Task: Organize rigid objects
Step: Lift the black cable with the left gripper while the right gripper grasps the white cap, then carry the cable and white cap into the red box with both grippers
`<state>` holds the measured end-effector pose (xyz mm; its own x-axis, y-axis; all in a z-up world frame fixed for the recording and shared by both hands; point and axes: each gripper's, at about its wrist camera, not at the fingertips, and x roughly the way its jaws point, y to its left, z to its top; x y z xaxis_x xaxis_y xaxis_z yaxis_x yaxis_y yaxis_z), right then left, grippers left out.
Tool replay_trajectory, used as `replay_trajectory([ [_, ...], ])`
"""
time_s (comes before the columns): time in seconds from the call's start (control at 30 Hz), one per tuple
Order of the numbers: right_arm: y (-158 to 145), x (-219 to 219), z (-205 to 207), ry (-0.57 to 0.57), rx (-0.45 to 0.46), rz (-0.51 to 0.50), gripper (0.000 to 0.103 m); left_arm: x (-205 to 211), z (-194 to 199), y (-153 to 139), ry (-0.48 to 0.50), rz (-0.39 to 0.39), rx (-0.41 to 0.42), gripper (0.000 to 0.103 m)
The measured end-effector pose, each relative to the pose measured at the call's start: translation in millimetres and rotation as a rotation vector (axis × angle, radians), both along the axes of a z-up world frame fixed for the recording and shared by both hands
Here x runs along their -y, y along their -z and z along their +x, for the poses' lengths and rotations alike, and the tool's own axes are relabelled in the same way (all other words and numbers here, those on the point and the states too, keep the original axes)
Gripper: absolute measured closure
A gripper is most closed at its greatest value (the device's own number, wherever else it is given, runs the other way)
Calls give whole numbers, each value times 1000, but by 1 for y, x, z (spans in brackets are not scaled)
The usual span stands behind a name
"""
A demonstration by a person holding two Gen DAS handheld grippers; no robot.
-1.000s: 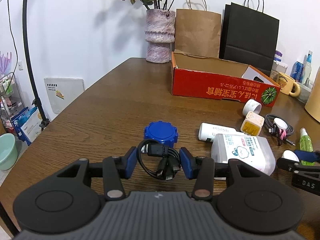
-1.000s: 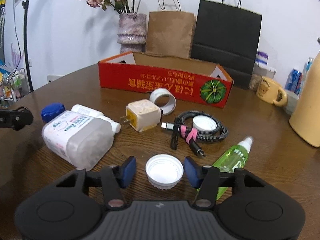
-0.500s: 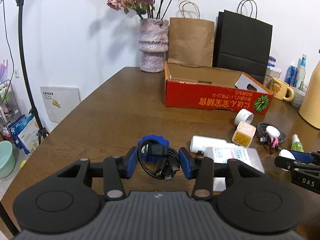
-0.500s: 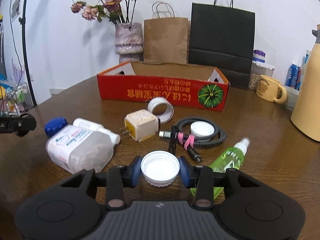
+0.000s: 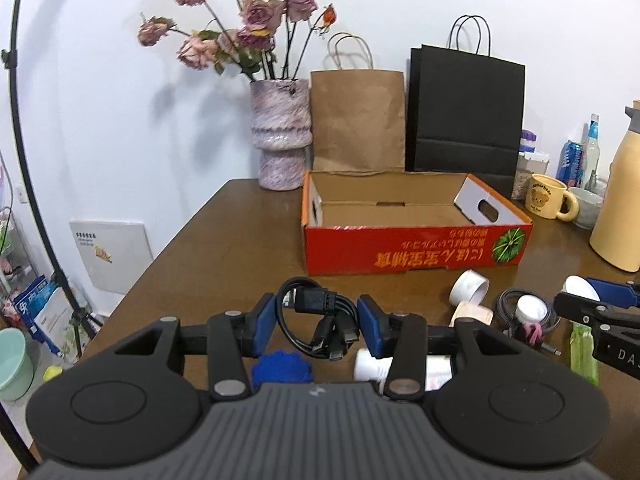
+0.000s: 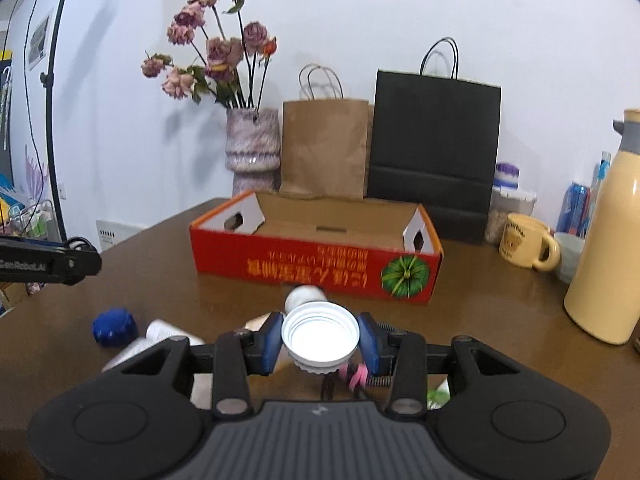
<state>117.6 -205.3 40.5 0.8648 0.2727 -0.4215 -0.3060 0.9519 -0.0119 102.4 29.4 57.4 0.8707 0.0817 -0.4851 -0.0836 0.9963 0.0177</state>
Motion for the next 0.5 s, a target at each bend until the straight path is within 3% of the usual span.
replay_trajectory([
  [0.5,-38,-5,44,0,82,22,64,23,57,-22,32,-28,-14,58],
])
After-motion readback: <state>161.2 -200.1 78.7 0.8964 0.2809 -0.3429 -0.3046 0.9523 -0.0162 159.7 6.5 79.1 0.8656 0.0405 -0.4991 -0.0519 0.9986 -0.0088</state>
